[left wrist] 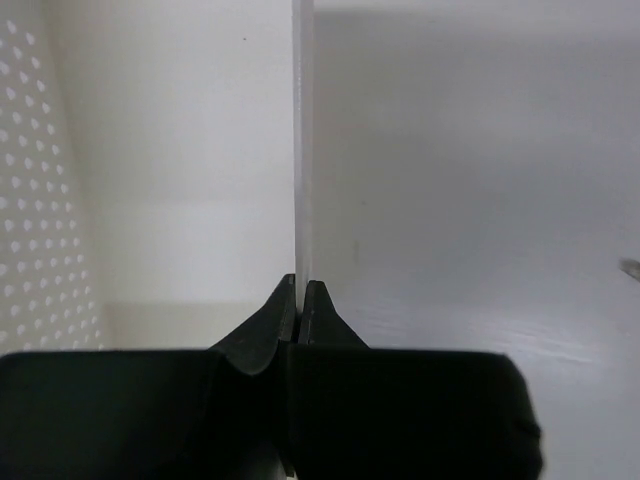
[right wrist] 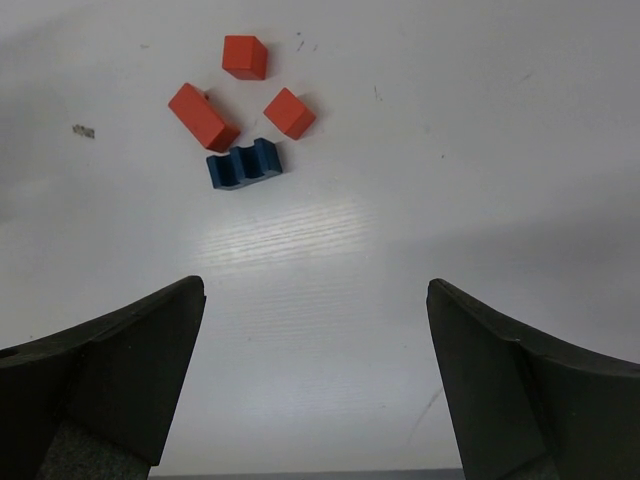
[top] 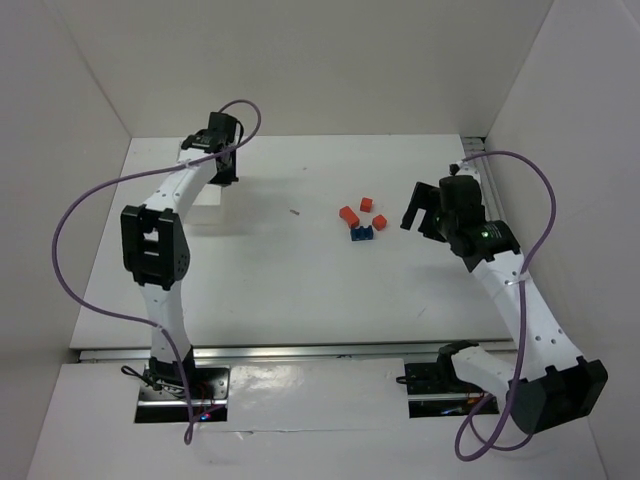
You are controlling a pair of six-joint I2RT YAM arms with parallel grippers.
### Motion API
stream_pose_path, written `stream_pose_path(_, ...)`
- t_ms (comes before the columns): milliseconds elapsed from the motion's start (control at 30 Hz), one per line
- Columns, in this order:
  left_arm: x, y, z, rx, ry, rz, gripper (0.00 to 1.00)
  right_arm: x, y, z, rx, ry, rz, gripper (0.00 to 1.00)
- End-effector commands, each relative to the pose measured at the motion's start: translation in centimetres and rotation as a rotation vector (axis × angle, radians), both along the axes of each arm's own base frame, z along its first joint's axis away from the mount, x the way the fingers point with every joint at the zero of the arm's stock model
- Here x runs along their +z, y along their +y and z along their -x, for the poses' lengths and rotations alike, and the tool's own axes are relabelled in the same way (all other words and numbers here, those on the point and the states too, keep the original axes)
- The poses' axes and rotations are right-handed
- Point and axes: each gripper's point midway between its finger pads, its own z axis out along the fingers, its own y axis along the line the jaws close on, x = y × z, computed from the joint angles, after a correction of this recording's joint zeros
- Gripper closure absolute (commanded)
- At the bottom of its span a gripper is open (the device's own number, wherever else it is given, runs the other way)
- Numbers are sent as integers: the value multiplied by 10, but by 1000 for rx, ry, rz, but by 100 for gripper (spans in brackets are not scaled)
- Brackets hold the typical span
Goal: Build the wood block tower
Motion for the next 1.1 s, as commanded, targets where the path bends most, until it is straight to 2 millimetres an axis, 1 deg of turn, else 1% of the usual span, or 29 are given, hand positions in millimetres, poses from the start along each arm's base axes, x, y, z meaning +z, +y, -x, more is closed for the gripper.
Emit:
stream_pose_path(0,-6,40,-18,80,-8,-186,100,6,8,-16,32,-58,-20,1)
stream_pose_path(33,-12,42,-18,75,7,-203,100,6,8,-16,32,-58,-20,1)
stream_pose_path(67,-22,47,-22,72,18,-197,100,-2,8,-18,32,-43,-16,1)
stream_pose_path(100,-22,45,-25,66,16,-188,100,0,8,-20,32,-53,-19,1)
stream_pose_path(133,-22,54,-28,82,5,-171,100,-9,8,-19,32,-30,-13,1)
stream_pose_path(200,-36,54,-35,73,26,-149,100,-16,12,-23,43,-19,-20,1)
stream_pose_path(233,-32,56,-39,83,19,-161,100,-19,14,-24,44,-8,-30,1)
stream_pose_path(267,-35,62,-35,100,52,-195,100,-25,14,-26,44,10,-27,1)
stream_pose_path(300,-37,64,-35,103,68,-205,96,-26,15,-28,44,8,-27,1)
stream_pose_path(333,-40,63,-41,103,76,-207,87,-26,17,-28,51,10,-33,1)
stream_pose_path(400,-38,62,-40,124,82,-193,66,-35,18,-32,51,32,-28,1)
stream_pose_path(433,-39,62,-38,131,90,-190,32,-35,18,-32,51,32,-28,1)
stream_pose_path(467,-34,62,-36,131,89,-189,6,-34,18,-35,51,34,-27,1)
stream_pose_path(500,-28,60,-36,126,76,-178,0,-32,19,-40,51,25,-29,1)
stream_pose_path(567,-16,59,-33,121,61,-165,0,-32,21,-39,58,26,-35,1)
stream_pose_path(633,20,58,-30,136,-7,-147,0,-29,22,-44,58,17,-37,1)
stream_pose_path(667,36,53,-26,127,-27,-144,0,-29,26,-43,69,17,-37,1)
stream_pose_path(700,63,48,-19,135,-81,-134,0,-28,25,-46,61,16,-30,1)
stream_pose_path(733,84,32,-16,116,-129,-117,0,-27,25,-48,47,12,-21,1)
stream_pose_path(767,101,33,-11,118,-164,-109,0,-27,23,-48,38,10,-14,1)
stream_pose_path(800,112,13,-4,74,-186,-94,0,-26,32,-49,59,8,-6,1)
stream_pose_path(833,140,1,8,53,-250,-52,0,-33,34,-48,61,32,12,1)
stream_pose_path(867,142,-10,16,22,-252,-37,0,-28,37,-49,63,17,19,1)
stream_pose_path(900,147,-35,25,-27,-267,-8,0,-28,43,-51,69,17,40,1)
stream_pose_path(933,162,-47,35,-54,-309,24,0,-33,47,-54,70,29,56,1)
stream_pose_path(967,148,-58,44,-75,-278,27,0,-33,50,-56,71,29,67,1)
stream_pose_path(1000,142,-82,56,-127,-260,50,0,-28,56,-60,73,20,87,1)
stream_pose_path(1033,137,-96,62,-158,-247,81,0,-35,61,-65,77,39,105,1)
stream_pose_path(1067,129,-107,69,-157,-226,113,0,-36,66,-68,81,41,116,1)
